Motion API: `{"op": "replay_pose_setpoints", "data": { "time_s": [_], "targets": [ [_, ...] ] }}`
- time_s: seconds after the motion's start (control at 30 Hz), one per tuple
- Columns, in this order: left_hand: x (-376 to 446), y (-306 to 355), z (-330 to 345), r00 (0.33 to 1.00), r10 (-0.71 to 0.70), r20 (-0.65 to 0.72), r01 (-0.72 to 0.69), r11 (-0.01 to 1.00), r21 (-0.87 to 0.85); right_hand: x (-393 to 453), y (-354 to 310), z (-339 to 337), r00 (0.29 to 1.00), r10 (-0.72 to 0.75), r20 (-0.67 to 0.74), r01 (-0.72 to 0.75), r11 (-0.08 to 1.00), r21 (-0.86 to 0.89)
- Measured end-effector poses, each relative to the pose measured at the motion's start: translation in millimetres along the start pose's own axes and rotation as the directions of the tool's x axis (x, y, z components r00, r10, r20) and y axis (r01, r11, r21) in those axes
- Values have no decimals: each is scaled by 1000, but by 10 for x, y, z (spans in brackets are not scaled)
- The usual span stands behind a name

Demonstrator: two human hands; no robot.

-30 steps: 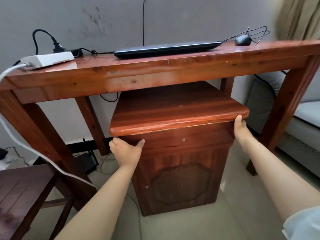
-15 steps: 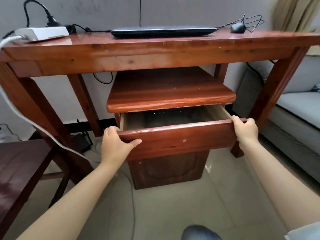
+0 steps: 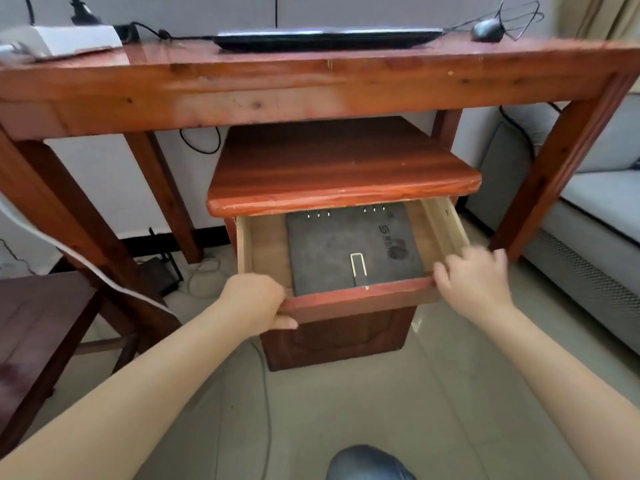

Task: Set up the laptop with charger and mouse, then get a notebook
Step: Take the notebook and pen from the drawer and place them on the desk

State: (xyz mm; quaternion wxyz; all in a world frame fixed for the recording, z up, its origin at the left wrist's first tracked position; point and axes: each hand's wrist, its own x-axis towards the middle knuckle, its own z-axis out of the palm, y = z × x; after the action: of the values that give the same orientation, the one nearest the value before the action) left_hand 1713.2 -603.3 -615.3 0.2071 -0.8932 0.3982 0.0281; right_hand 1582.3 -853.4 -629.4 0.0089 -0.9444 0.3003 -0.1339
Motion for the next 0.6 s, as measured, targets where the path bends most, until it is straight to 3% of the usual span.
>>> {"op": "replay_pose_setpoints", "data": {
  "time_s": [0.07, 0.13, 0.2, 0.27, 0.47, 0.6],
  "targets": [
    [50, 11, 2, 1000, 1, 13, 1, 991, -136, 140, -241, -105, 942, -181, 281, 150, 980, 129],
    [59, 23, 38, 1000, 5, 23, 4, 928, -372, 332, -479, -127, 788, -301, 537, 233, 953, 193],
    [48, 28, 50, 1000, 9, 16, 2, 803, -596, 476, -684, -134, 661, -309, 684, 288, 946, 150],
    [57, 10, 36, 1000, -3, 6, 7, 725, -689, 553, -805, -104, 606, -293, 740, 367, 928, 66],
    [186, -13, 20, 995, -37, 96, 95, 687, -721, 608, -850, -60, 539, -259, 801, 468, 883, -29],
    [360, -21, -51, 985, -76, 152, 160, 713, -682, 625, -603, -127, 670, -292, 682, 395, 919, 6]
  ]
}}
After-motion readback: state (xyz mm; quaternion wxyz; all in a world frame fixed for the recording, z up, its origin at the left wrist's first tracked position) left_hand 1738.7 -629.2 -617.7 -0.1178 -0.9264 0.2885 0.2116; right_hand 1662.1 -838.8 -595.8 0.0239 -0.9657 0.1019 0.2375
